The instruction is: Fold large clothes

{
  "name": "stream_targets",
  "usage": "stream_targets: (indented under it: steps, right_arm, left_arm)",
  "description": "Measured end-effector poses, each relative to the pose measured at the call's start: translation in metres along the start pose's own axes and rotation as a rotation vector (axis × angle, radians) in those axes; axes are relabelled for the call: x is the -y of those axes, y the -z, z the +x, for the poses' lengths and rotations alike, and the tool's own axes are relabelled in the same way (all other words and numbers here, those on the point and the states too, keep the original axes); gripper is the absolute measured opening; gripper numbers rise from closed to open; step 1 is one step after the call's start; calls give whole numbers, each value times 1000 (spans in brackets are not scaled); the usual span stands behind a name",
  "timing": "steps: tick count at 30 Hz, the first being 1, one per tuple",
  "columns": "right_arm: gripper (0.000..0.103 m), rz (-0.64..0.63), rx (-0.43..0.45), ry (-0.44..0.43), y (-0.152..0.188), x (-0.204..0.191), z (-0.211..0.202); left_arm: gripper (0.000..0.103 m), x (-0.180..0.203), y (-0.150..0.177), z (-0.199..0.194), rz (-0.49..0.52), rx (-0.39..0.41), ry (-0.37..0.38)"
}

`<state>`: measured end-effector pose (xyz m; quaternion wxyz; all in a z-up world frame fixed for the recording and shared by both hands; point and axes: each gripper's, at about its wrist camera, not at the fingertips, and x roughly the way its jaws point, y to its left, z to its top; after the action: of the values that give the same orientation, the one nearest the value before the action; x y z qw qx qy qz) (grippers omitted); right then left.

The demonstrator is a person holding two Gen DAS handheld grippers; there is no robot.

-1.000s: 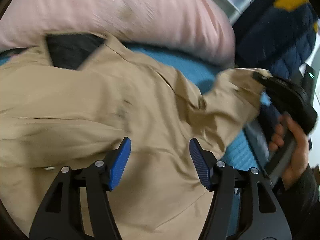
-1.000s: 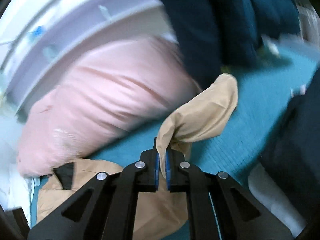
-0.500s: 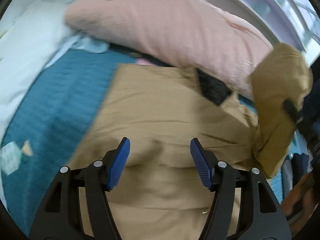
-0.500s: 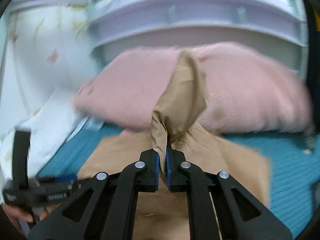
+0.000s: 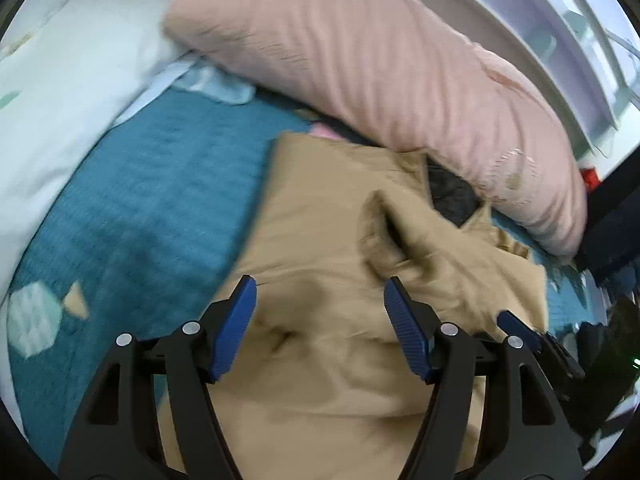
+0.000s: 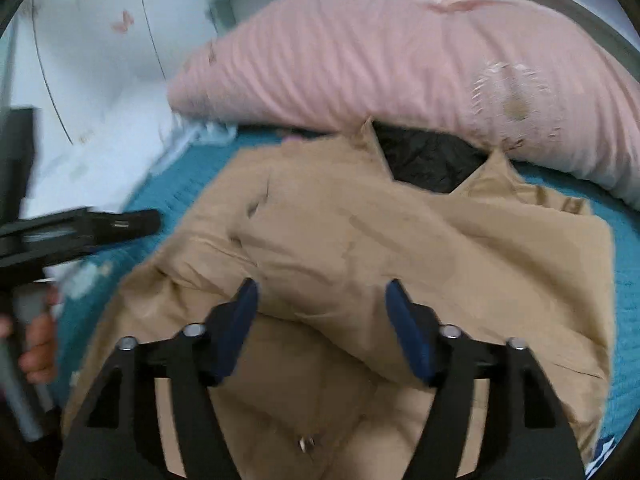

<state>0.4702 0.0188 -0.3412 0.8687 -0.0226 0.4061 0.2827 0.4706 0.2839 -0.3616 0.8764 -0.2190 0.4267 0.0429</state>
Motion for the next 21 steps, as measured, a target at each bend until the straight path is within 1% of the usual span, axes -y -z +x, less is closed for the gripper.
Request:
stream_targets:
  steps: [3, 5, 6, 7, 8, 9, 10, 11, 12, 14, 15, 16, 17, 18, 20, 21]
  right_arm:
    - [67, 65, 36, -39, -10, 14, -23]
    - [67, 124, 91, 8, -13, 34, -42]
    - [67, 161, 108, 37, -13, 46, -49]
    - [64, 208, 112, 56, -14, 61, -51]
    - [58, 270, 107, 65, -14, 82, -50]
    - [44, 321, 93, 69, -14, 101, -48]
    - [41, 368, 74, 47, -14, 120, -46]
    - [38, 427, 31, -9, -12, 142, -37]
    - [28, 468, -8, -30, -9, 158, -28]
    - [17, 513, -105, -3, 1, 186, -5]
    - [3, 535, -138, 21, 7, 198, 4]
    - [0, 555, -167, 17, 13, 207, 13]
    - [0, 597, -183, -33, 20, 216, 21]
    - [0, 608, -181, -48, 22, 220, 21]
    - [5, 589, -183, -59, 16, 215, 15]
    - [10, 581, -173, -71, 11, 212, 8]
  left_arm:
    - [67, 26, -8, 3, 20, -2, 53]
    - [67, 46, -13, 10, 43, -26, 115]
    - [67, 54, -14, 13, 58, -35, 141]
    - [67, 63, -16, 17, 78, -49, 172]
    - [67, 73, -18, 26, 102, -72, 200]
    - [67, 80, -18, 35, 119, -94, 192]
    - [67, 83, -19, 44, 134, -115, 187]
    - [67, 87, -18, 59, 153, -159, 191]
    - [67, 87, -17, 75, 149, -205, 177]
    - [67, 77, -13, 103, 108, -285, 106]
    - [67, 68, -9, 119, 81, -324, 113]
    - [67, 67, -9, 123, 72, -323, 118]
    - [67, 67, -9, 123, 79, -316, 119]
    - [67, 71, -10, 122, 101, -315, 112]
    - [67, 74, -14, 117, 121, -314, 120]
    - [67, 74, -18, 111, 121, -308, 145]
